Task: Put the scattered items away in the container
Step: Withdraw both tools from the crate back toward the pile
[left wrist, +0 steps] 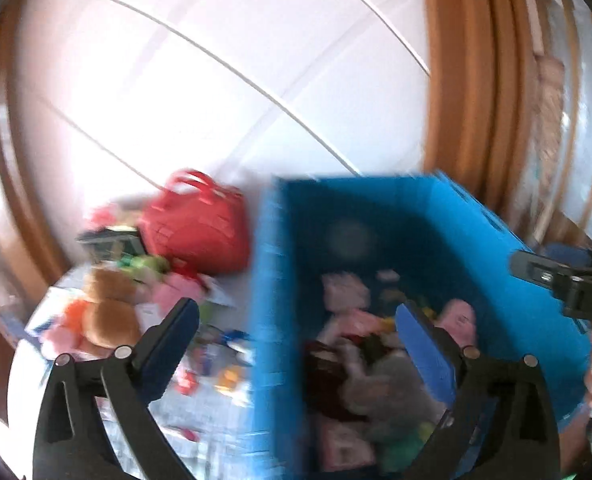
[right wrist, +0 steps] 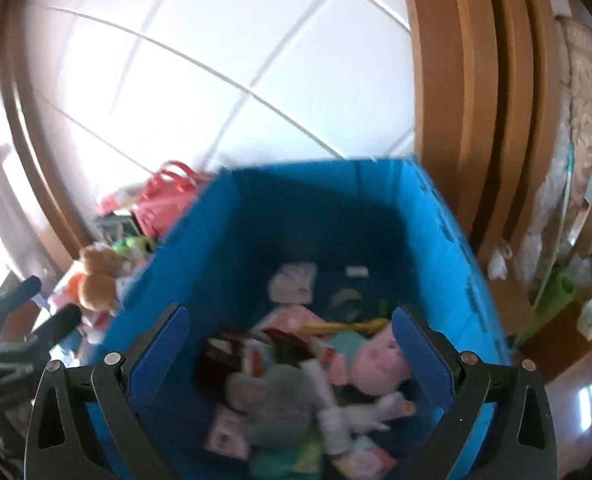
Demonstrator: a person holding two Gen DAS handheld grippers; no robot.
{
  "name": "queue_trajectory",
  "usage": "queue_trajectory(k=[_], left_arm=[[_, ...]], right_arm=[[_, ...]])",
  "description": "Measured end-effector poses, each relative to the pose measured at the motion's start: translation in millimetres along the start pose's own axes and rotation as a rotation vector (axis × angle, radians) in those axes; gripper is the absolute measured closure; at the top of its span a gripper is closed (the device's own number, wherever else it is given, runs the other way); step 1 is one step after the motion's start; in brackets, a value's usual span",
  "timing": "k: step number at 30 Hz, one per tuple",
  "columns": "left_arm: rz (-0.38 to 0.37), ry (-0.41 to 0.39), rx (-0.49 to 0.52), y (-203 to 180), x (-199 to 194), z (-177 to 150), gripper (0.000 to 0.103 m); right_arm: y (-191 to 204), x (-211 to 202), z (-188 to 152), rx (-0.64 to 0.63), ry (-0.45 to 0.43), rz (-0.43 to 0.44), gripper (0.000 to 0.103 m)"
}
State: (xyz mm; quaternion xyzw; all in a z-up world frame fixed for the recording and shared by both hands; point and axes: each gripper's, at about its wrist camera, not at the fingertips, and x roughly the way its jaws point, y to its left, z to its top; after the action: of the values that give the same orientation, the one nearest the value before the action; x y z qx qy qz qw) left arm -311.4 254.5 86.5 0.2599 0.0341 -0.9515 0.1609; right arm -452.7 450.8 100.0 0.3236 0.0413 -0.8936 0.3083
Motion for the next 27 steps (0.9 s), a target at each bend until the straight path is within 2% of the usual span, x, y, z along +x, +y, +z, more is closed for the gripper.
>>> queue_trajectory(k=[4,8,11,15,18,20,24,27], left_arm=[[0.034,-0.088,-0.024,76,-28,-20,0.003],[0.089,-0.106,-0.012,162,-40,-46,0.003],[0.128,-0.087,-0.019,232,-39,-66,0.003],[0.142,0.017,-0.022,307,-20,-93,0.003],[0.139,0.096,-0.053,345,-1,-114,0.003],[0.139,0.133,-0.057,360,12,-130,0.003],[0.125,0.222,-0.082,377,49,-166,0.003],[0.085,0.304,-0.100,373,81,-200,0.003]], right_arm=[[62,-16,-12,-0.007,-0.089,0.030,0.000],[146,-24,-28,-0.032,-0.178,0.062,0.000],[212,-26,-40,-0.056,-0.245,0.097,0.000],[287,-19,-55,-0.059,-0.309,0.152,0.000],[333,2,-70,-0.084,-0.281,0.185,0.000],[357,26,-81,-0.099,-0.221,0.175,0.000],[374,77,-108,-0.086,-0.095,0.153,0.000],[373,122,-138,-0.078,0.021,0.128,0.000]])
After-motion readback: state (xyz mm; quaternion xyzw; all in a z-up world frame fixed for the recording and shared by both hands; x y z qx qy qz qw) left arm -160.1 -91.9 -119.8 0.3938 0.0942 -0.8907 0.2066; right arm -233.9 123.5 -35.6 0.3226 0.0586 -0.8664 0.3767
